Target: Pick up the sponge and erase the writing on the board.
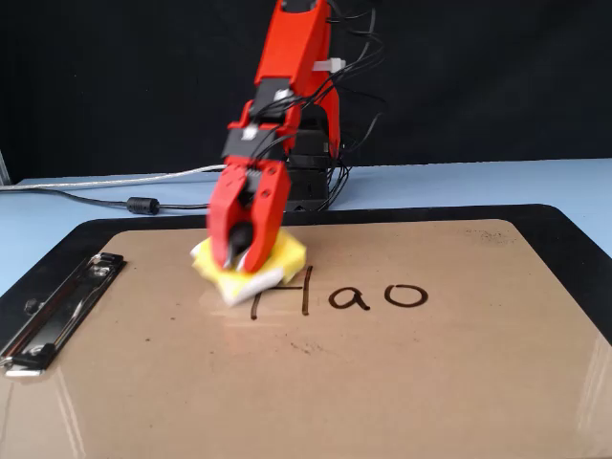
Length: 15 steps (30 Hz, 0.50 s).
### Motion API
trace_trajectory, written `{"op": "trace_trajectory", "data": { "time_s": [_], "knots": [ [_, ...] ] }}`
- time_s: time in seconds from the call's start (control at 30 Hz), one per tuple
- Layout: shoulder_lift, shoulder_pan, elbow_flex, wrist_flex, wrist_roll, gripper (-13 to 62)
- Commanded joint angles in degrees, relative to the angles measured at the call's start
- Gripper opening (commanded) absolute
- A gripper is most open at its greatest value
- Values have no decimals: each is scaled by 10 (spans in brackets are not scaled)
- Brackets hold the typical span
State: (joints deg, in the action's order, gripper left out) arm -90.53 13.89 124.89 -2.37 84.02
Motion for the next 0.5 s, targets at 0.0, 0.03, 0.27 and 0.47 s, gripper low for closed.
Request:
{"op": "trace_trajectory", "data": {
  "time_s": [0.0, 0.03, 0.27, 0.47],
  "knots": [
    [31, 4, -46, 14, 10, -80],
    [35, 4, -51, 13, 10, -80],
    [-190, 4, 205, 17, 10, -80],
    [-272, -13, 283, 54, 20, -81]
  ]
}}
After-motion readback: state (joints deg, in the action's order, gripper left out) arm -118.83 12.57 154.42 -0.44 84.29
